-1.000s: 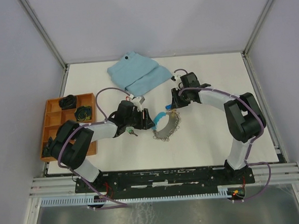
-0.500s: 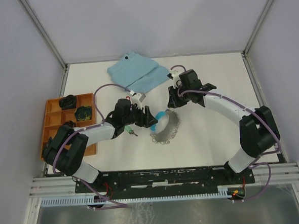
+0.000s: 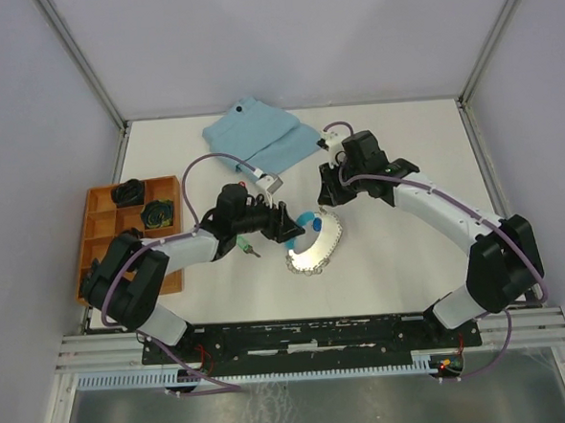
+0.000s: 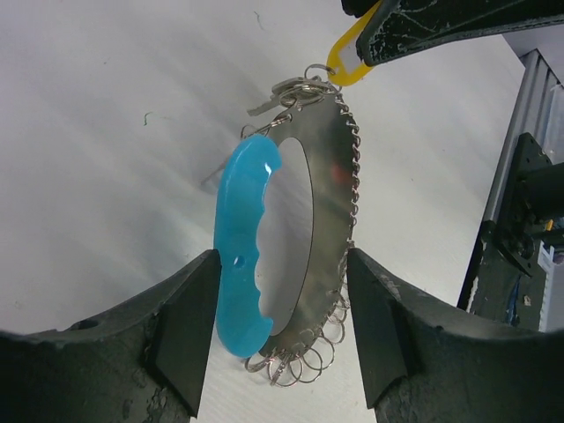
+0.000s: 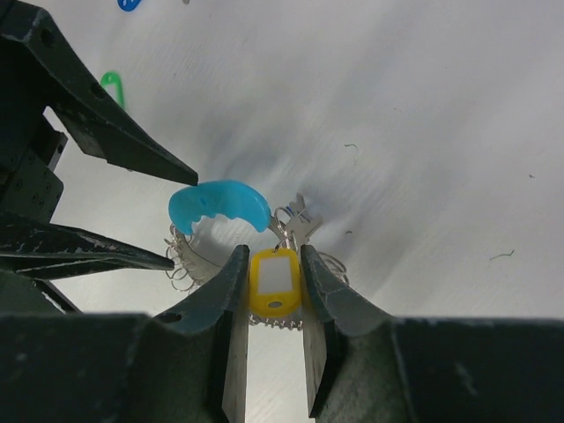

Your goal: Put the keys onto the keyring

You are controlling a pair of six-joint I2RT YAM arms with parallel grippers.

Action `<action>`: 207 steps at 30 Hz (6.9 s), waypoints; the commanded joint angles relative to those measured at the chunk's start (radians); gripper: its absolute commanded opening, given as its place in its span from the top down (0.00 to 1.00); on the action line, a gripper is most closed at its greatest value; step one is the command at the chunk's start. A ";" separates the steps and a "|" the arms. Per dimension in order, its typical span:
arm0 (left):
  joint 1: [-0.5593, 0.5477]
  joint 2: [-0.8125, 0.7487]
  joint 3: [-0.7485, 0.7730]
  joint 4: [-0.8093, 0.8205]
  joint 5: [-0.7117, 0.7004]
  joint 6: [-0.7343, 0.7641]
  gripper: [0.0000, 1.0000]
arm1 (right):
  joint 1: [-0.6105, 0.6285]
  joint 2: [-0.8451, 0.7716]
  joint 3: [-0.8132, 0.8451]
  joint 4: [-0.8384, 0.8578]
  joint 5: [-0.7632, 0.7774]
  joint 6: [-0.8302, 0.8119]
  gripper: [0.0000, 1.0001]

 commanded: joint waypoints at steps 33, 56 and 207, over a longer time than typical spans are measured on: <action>0.055 0.077 0.079 0.159 0.395 0.073 0.37 | 0.026 -0.163 0.049 -0.024 -0.079 -0.043 0.99; -0.026 0.043 0.127 -0.023 0.516 0.320 0.97 | 0.031 -0.100 0.092 -0.056 -0.077 -0.030 0.88; -0.164 0.261 -0.392 1.227 -0.671 -1.617 0.88 | 0.538 -0.357 -0.647 0.731 0.449 -0.248 0.52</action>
